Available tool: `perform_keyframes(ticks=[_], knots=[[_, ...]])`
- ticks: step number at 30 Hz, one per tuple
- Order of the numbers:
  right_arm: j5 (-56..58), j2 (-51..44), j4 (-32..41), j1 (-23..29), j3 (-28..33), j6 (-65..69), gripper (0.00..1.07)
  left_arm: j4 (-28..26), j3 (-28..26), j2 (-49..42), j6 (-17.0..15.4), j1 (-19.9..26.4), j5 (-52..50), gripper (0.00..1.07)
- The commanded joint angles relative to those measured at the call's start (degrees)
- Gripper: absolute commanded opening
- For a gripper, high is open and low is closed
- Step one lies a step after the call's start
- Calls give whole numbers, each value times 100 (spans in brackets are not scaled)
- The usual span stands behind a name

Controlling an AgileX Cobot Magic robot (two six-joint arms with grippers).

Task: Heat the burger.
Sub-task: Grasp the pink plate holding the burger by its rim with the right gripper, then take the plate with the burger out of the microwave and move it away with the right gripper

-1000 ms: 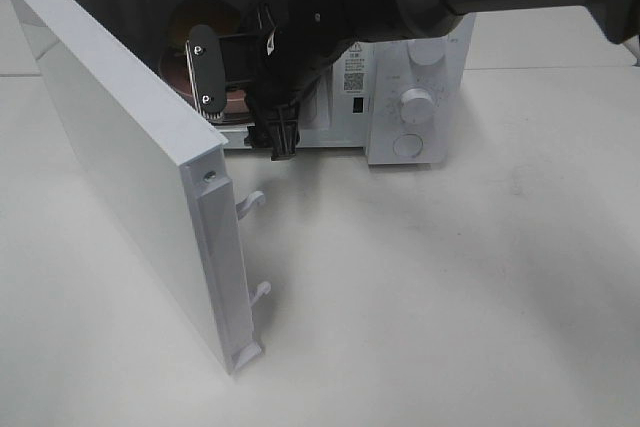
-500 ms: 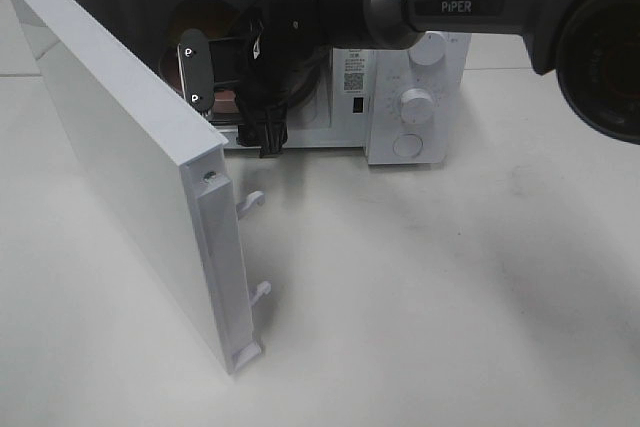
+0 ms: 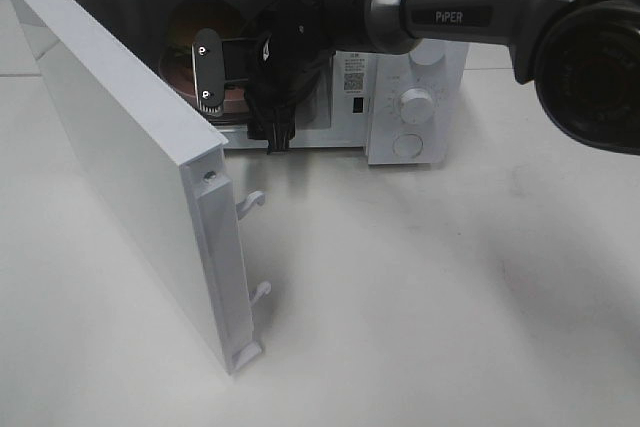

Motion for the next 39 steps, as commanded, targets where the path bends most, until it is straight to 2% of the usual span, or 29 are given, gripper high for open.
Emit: perform_keyframes(ticks=[1, 3, 4, 5, 6, 7, 8, 9, 10, 11, 12, 13, 14, 15, 29, 39], knots=[[40, 74, 11, -11, -103, 17, 64, -29, 11, -109, -6, 0, 11, 100], [23, 86, 17, -11, -103, 6, 62, -29, 11, -109, -6, 0, 11, 100], [23, 126, 17, -11, -109, -6, 53, -29, 11, -109, -6, 0, 11, 100], [23, 126, 17, -11, -109, -6, 53, -29, 11, -109, -6, 0, 11, 100], [63, 132, 23, -11, -109, -6, 42, -29, 11, -109, -6, 0, 11, 100], [63, 138, 23, -11, -109, -6, 37, -29, 11, -109, -6, 0, 11, 100], [63, 138, 23, -11, -109, -6, 37, -29, 11, -109, -6, 0, 11, 100], [69, 138, 23, -11, -109, -6, 25, -29, 11, -109, -6, 0, 11, 100], [69, 138, 23, -11, -109, -6, 21, -29, 11, -109, -6, 0, 11, 100], [69, 138, 23, -11, -109, -6, 21, -29, 11, -109, -6, 0, 11, 100], [69, 138, 34, -11, -109, -6, 11, -29, 11, -109, -6, 0, 11, 100], [69, 138, 34, -11, -109, -6, 11, -29, 11, -109, -6, 0, 11, 100], [69, 138, 34, -11, -109, -6, 3, -29, 11, -109, -6, 0, 11, 100], [69, 138, 40, -11, -109, -6, 0, -29, 11, -109, -6, 0, 11, 100], [521, 57, 92, -6, -103, -401, 0, -29, 11, -109, -6, 0, 11, 100], [940, -344, 607, -6, -97, -1203, 0, -29, 11, -109, -6, 0, 11, 100]])
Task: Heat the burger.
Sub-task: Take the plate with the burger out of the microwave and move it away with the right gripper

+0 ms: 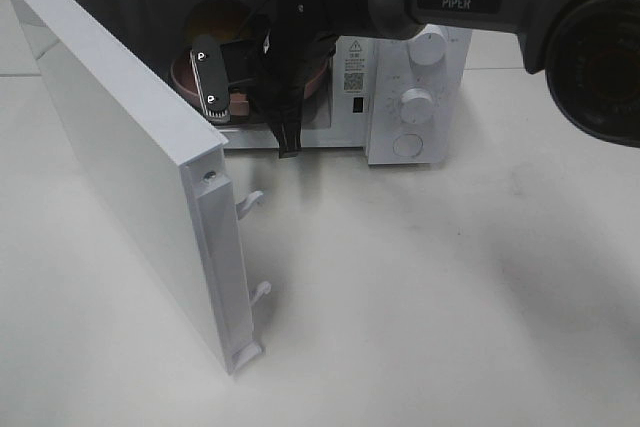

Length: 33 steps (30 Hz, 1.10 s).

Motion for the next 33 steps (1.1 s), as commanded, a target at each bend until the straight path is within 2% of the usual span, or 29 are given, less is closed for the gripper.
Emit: perform_keyframes(ticks=[1, 7, 22, 33], knots=[[109, -183, 132, -23, -17, -223, 0, -29, 11, -109, -6, 0, 11, 100], [183, -378, 338, -23, 115, -539, 0, -29, 11, -109, -6, 0, 11, 100], [-1117, -1518, 1100, -23, 2086, -2160, 0, -29, 11, -109, -6, 0, 11, 100], [-1180, -1988, 1862, -23, 2716, -3398, 0, -29, 11, -109, -6, 0, 11, 100]])
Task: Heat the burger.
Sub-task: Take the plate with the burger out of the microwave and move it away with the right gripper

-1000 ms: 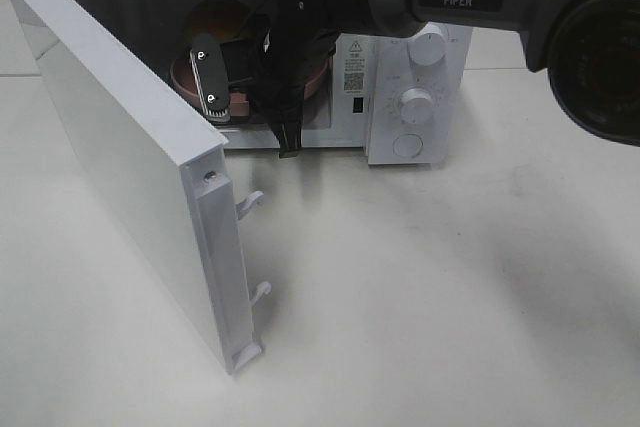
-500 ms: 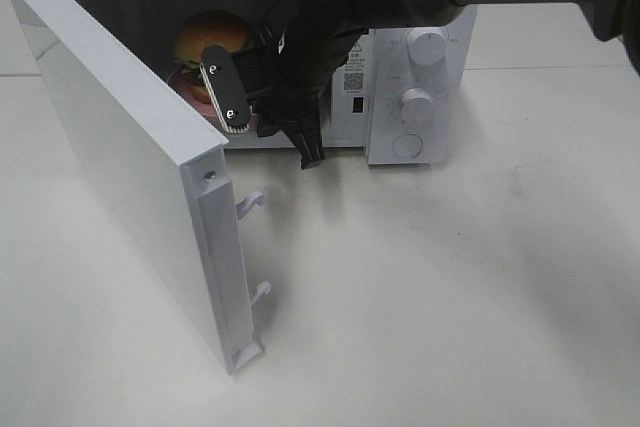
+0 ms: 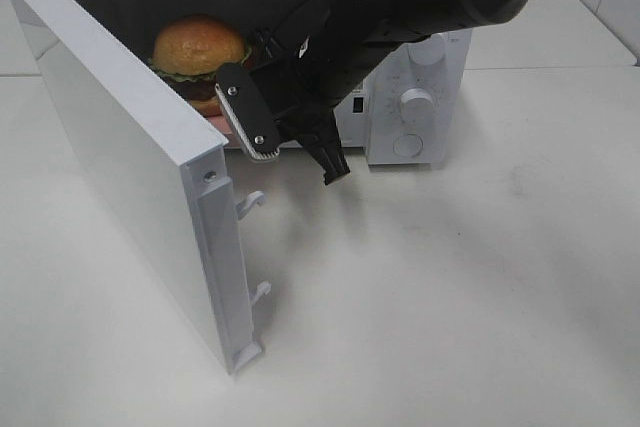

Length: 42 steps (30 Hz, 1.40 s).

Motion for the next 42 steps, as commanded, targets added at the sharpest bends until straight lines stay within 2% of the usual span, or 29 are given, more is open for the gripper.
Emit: perform_keyframes(ticks=[1, 6, 19, 32, 35, 37, 40, 42], knots=[[-390, -327, 304, 0, 103, -458, 0, -29, 11, -109, -6, 0, 6, 100], [-361, -556, 550, 0, 327, -699, 0, -29, 11, -109, -6, 0, 6, 100], [-315, -1152, 498, 0, 974, -710, 0, -29, 11, -109, -6, 0, 6, 100], [-573, -2074, 69, 0, 2080, -659, 0, -29, 11, -109, -6, 0, 6, 100], [-596, -2143, 69, 0, 2160, -659, 0, -29, 11, -109, -6, 0, 6, 100], [-636, -2366, 69, 0, 2464, -659, 0, -29, 11, -109, -6, 0, 6, 100], [-636, -2412, 69, 0, 2527, -659, 0, -29, 11, -109, -6, 0, 6, 100], [-693, -2664, 80, 0, 2859, -659, 0, -29, 11, -109, -6, 0, 6, 100]])
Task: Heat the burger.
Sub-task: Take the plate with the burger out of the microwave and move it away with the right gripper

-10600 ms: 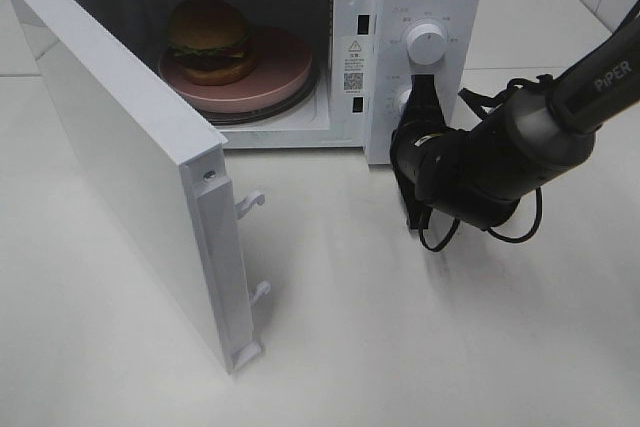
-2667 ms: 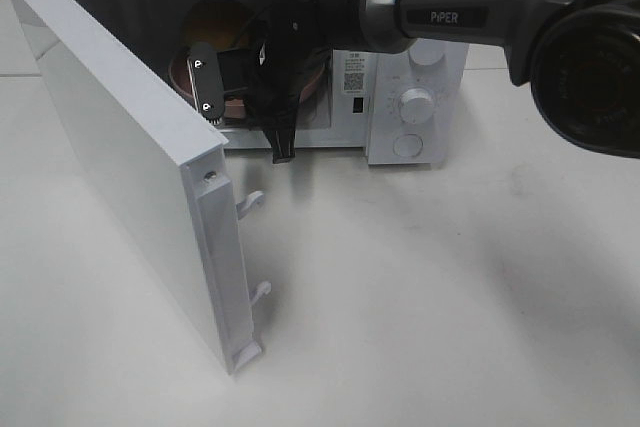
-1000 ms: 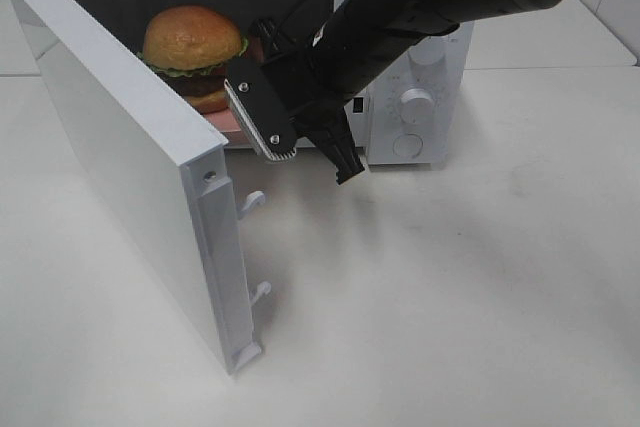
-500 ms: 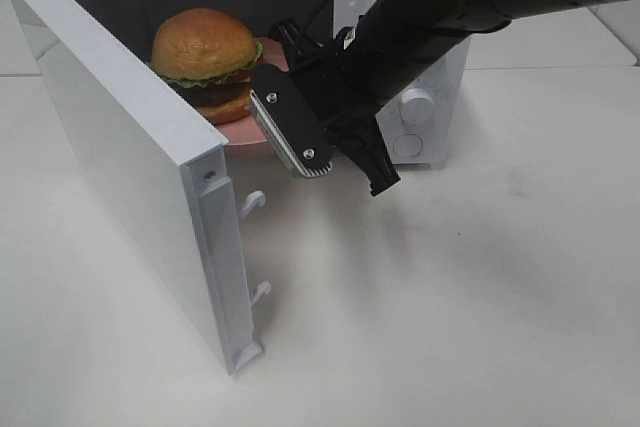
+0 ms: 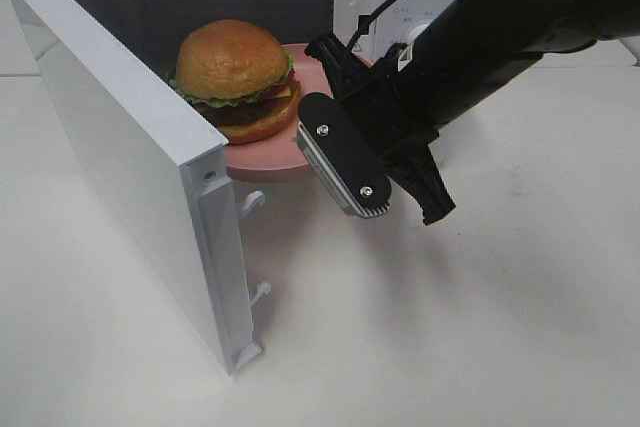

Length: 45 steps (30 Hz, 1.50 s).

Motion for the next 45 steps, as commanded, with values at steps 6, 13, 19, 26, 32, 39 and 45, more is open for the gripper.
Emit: perform_keyframes(ticks=[6, 13, 19, 26, 32, 39, 45], knots=[[-567, -688, 235, 0, 619, -11, 0, -29, 11, -109, -6, 0, 0, 100], [-619, -1192, 372, 0, 1175, -11, 0, -29, 11, -109, -6, 0, 0, 100], [-642, -1673, 647, 0, 1633, -40, 0, -29, 11, -109, -6, 0, 0, 100], [-751, -2166, 963, 0, 2040, -80, 0, -29, 11, -109, -6, 0, 0, 100], [-756, -2767, 1352, 0, 2595, -183, 0, -29, 11, -109, -6, 0, 0, 100], [-676, -3346, 1272, 0, 3042, 34, 0, -29, 11, -109, -6, 0, 0, 100], [-281, -3776, 309, 0, 3123, 985, 0, -29, 11, -109, -6, 0, 0, 100]])
